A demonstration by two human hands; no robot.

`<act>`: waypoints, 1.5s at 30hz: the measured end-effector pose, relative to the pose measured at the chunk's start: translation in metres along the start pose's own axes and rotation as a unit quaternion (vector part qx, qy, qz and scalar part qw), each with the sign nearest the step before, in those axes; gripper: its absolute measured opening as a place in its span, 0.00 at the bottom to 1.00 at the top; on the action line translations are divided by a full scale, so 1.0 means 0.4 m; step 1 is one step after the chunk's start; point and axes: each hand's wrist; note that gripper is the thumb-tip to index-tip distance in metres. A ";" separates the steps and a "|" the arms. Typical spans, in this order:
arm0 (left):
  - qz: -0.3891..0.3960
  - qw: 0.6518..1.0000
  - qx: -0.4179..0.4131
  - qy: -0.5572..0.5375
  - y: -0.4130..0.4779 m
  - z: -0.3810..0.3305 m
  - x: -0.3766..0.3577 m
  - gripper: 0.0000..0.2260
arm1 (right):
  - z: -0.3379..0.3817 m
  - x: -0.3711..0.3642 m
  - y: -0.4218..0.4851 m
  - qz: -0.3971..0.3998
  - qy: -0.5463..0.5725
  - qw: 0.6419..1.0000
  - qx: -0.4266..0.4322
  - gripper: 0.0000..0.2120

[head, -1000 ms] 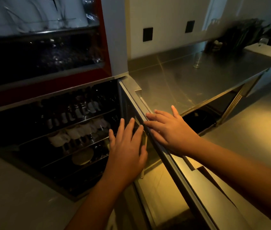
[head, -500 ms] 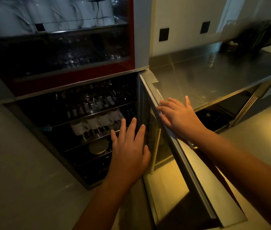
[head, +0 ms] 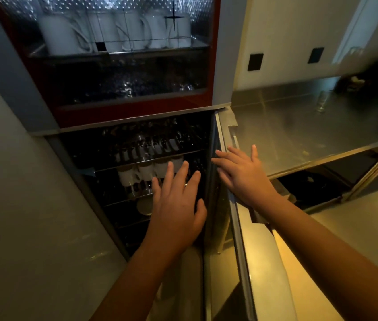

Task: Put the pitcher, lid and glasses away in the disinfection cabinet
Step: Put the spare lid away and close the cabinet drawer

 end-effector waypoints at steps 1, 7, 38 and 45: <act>-0.008 1.000 0.016 -0.013 -0.001 0.001 0.002 0.24 | 0.009 -0.005 -0.001 0.002 0.006 1.000 0.007 0.15; -0.026 0.999 0.039 0.004 -0.006 0.021 0.019 0.26 | 0.060 -0.032 0.013 0.023 0.044 0.999 -0.009 0.23; 0.044 0.914 0.325 0.240 -0.187 0.232 0.222 0.26 | 0.434 -0.191 -0.029 0.059 0.178 0.954 0.235 0.25; 0.031 0.897 0.346 0.272 -0.219 0.281 0.233 0.24 | 0.475 -0.249 -0.082 -0.008 0.098 0.956 0.277 0.35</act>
Point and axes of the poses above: each hand's wrist, its own y-axis towards the middle knuckle, its own x-axis out of the back of the hand, z = x × y, and after that the axes turned 15 degrees about -x, right-handed
